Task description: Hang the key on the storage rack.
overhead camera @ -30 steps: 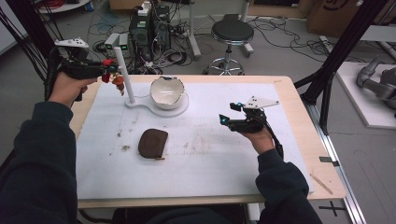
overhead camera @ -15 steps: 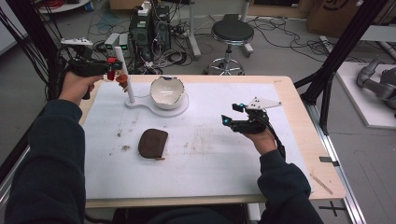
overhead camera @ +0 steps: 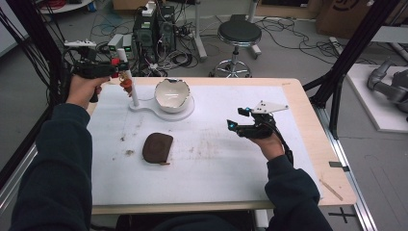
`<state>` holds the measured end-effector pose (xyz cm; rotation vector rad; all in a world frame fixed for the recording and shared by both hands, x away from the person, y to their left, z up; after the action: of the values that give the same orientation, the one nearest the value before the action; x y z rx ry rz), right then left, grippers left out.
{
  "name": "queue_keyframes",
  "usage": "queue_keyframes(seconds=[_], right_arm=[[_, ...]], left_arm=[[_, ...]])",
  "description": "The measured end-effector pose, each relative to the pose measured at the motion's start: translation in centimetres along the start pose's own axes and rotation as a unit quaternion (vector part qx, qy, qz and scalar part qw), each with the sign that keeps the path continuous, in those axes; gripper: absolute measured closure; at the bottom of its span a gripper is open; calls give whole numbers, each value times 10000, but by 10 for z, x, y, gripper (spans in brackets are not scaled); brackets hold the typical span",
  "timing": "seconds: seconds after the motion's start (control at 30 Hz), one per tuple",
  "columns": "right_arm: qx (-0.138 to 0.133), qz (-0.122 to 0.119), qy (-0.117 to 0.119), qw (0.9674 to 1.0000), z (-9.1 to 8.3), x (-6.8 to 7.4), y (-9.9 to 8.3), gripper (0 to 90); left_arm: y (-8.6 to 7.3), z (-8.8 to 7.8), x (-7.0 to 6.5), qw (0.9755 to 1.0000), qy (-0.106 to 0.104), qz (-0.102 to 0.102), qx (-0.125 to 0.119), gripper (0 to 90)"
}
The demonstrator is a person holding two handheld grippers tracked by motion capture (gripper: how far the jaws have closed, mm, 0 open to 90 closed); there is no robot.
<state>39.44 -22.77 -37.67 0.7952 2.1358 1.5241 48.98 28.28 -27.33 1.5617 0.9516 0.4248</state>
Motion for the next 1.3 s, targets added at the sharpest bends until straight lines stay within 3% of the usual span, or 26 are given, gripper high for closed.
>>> queue_keyframes(seconds=[0.1, 0.13, 0.17, 0.2, 0.23, 0.27, 0.3, 0.47, 0.53, 0.57, 0.73, 0.83, 0.9, 0.97, 1.03, 1.13, 1.3], right_arm=[[6, 33, 16, 10000, 0, 0, 0, 312], [1, 21, 17, 10000, 0, 0, 0, 312], [4, 24, 17, 10000, 0, 0, 0, 312], [-1, 16, 9, 10000, 0, 0, 0, 312], [1, 21, 0, 10000, -1, 0, 0, 312], [1, 21, 0, 10000, -1, 0, 0, 312], [-7, 6, -14, 10000, -1, -1, 0, 312], [32, 4, -233, 9997, -7, -8, -2, 310], [113, -104, -345, 9993, -8, -9, -3, 300], [179, -143, -401, 9989, -9, -9, -4, 293], [314, -251, -530, 9978, -11, -12, -9, 280], [389, -304, -612, 9969, -12, -14, -12, 265], [442, -253, -671, 9964, -13, -16, -14, 250], [468, -194, -793, 9956, -16, -21, -17, 233], [472, -177, -834, 9952, -17, -22, -18, 231], [492, -124, -941, 9943, -19, -26, -21, 220], [509, -42, -1054, 9931, -23, -28, -24, 220]], left_arm=[[2, -3, -1, 9998, 35, 25, -193, 466], [5, -11, -3, 9983, 43, -8, -577, 454], [5, -11, -3, 9983, 43, -8, -577, 435], [6, -17, -3, 9969, 95, 4, -784, 395], [8, -30, -7, 9936, 291, 113, -1084, 368], [8, -30, -7, 9936, 291, 113, -1084, 356], [6, -37, -10, 9917, 373, 163, -1221, 356], [-26, -71, -24, 9824, 695, 378, -1694, 272], [-53, -85, -31, 9784, 1023, 568, -1703, 199], [-53, -85, -31, 9784, 1023, 568, -1703, 187], [-99, -98, -43, 9760, 1403, 828, -1446, 176], [-126, -98, -48, 9770, 1481, 749, -1337, 176], [-143, -97, -52, 9798, 1388, 684, -1268, 176], [-159, -95, -54, 9800, 1396, 667, -1249, 176], [-166, -92, -54, 9815, 1420, 651, -1107, 176], [-175, -90, -54, 9804, 1511, 609, -1104, 176], [-179, -85, -47, 9833, 1464, 511, -953, 176]])
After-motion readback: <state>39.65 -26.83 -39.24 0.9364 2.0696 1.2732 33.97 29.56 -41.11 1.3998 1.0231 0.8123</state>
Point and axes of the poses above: each handheld gripper's, and its own axes: z roughly forward along the jaws, y roughly out of its top, x roughly to its left, the point moved 1 cm from there along z, roughly forward along the jaws, and after that the axes turned 6 degrees about -x, right-handed, at the moved point
